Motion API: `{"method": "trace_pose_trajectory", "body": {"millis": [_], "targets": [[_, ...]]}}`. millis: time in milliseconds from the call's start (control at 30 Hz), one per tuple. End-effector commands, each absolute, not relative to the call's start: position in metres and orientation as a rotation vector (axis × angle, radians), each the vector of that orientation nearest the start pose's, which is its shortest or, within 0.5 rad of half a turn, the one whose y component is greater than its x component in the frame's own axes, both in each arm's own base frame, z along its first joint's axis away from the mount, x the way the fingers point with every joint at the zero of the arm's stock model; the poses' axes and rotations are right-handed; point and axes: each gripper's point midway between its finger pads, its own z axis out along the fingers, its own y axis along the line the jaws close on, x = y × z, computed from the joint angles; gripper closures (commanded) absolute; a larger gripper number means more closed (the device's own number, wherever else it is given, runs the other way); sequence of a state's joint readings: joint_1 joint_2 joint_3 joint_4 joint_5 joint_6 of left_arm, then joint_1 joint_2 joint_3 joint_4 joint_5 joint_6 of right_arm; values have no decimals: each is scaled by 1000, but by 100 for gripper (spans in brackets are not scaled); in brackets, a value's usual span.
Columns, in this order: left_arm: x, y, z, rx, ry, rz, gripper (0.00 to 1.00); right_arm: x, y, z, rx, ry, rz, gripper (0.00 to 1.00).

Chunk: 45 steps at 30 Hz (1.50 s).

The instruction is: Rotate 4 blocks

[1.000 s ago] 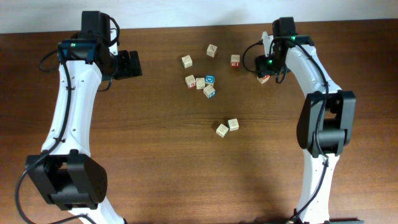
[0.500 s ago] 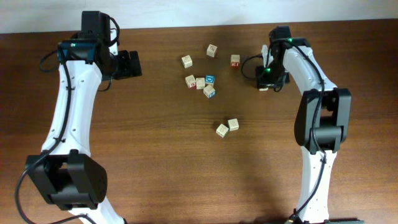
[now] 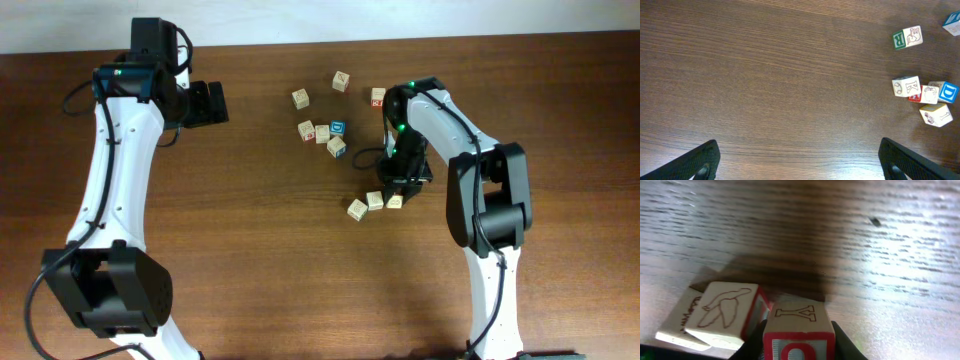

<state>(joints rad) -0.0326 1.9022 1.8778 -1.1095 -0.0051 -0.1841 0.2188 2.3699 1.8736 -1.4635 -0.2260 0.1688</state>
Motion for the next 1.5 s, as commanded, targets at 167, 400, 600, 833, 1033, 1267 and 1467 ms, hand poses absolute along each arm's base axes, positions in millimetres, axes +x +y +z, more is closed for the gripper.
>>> {"method": "trace_pose_trajectory", "body": {"millis": [167,400,600,833,1033,1267,1467], "targets": [[465,-10,201,-225,2660,-41,0,337,103,53,-13,3504,124,30],[466,-10,201,-225,2657,-42,0,389,112,56,-134,3284,192,31],[467,-10,202,-224,2651,-43,0,521,119,114,-2,2752,135,21],[467,-11,202,-224,2651,-46,0,572,122,116,45,2650,147,22],[467,-11,202,-224,2651,-47,0,589,117,82,55,2659,137,25],[467,-11,202,-224,2652,-47,1,613,127,46,53,2607,135,30],[467,-11,202,-223,2652,-47,0,610,124,16,69,2651,103,39]]}}
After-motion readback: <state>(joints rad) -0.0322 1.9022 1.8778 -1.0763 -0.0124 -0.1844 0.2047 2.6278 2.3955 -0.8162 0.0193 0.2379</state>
